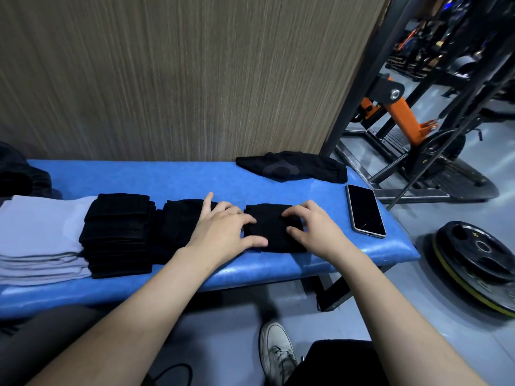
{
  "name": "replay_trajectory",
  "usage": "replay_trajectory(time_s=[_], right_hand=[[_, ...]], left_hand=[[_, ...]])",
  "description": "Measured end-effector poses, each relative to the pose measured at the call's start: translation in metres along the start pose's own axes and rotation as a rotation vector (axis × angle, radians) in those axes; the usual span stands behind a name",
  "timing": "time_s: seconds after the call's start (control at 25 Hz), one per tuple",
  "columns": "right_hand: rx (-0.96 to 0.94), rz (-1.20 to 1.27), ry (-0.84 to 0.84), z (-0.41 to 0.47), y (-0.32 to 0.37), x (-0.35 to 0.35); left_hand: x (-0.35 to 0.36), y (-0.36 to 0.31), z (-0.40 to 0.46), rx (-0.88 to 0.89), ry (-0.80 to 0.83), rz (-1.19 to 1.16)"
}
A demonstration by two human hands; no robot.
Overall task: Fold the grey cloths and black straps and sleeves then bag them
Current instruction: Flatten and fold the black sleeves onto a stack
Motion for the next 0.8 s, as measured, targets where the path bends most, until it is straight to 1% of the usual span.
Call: replay_trajectory(time_s=[0.12,0.24,0.32,0.48,0.56,0.72,0.8], right_hand=[[0.075,-0.018,0.004,-0.003,-0.010,0.003],[0.131,0.020,0.040,-0.003,-0.012,0.005],[0.139,0.174,0.053,-0.002,-0.008,0.006],[0.184,0.587,-0.024,-0.007,-0.001,-0.002],[0.206,0.737,-0.007,-0.009,0.002,-0.002],[0.184,0.796,0.104,-0.012,0.005,0.007],[0.177,0.833,0.114,-0.013,0.007,0.004]], left_hand=[[-0.003,-0.002,0.000,-0.029,-0.047,0.056],[-0.001,-0.005,0.001,-0.035,-0.041,0.092],[0.001,-0.005,0.002,-0.037,-0.031,0.071],[0.003,-0.006,0.002,-0.029,-0.026,0.037],[0.004,-0.005,0.002,-0.027,-0.021,0.033],[0.005,-0.002,0.004,-0.025,0.007,0.002],[0.005,0.000,0.003,-0.028,0.025,-0.030]])
Point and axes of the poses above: each hand's wrist, its own z-axis towards the middle knuckle, its own x-axis out of the palm, y = z × x, the point moved 8 cm from there along z, towards the middle knuckle, and after that the axes turned 2 degrees about -x, right-handed, at the moved point
